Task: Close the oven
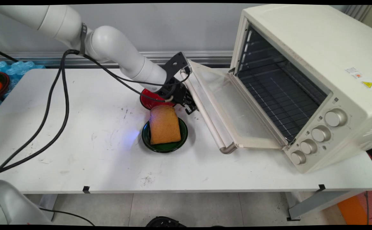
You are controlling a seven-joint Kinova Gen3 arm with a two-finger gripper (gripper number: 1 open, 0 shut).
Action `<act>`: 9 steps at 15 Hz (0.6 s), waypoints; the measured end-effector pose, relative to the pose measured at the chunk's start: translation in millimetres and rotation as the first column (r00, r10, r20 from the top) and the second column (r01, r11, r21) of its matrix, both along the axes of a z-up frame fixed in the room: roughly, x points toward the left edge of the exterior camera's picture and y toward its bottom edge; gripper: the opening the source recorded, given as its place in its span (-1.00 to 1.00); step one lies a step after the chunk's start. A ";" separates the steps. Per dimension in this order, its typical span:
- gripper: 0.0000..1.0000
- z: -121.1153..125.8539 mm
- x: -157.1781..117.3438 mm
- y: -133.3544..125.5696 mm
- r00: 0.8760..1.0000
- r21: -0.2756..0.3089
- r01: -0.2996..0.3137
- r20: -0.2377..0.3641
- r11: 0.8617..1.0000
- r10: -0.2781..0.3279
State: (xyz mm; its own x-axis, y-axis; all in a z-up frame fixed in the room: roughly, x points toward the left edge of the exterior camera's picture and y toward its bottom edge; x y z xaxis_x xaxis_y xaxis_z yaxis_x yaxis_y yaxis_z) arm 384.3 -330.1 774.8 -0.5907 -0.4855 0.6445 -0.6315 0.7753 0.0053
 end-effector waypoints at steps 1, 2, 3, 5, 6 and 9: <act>-1.00 1.9 -0.6 -0.3 1.000 -0.006 -0.003 -0.003 1.000 0.003; -1.00 3.9 -1.1 -0.7 1.000 -0.011 -0.006 -0.005 1.000 0.006; -1.00 6.8 -1.7 -1.0 1.000 -0.019 -0.011 -0.008 1.000 0.011; -1.00 12.4 -3.0 -2.1 1.000 -0.034 -0.017 -0.014 0.999 0.017; -1.00 15.1 -3.6 -2.6 1.000 -0.040 -0.019 -0.017 0.999 0.018; -1.00 22.7 -6.1 -5.5 1.000 -0.059 -0.021 -0.025 0.998 0.020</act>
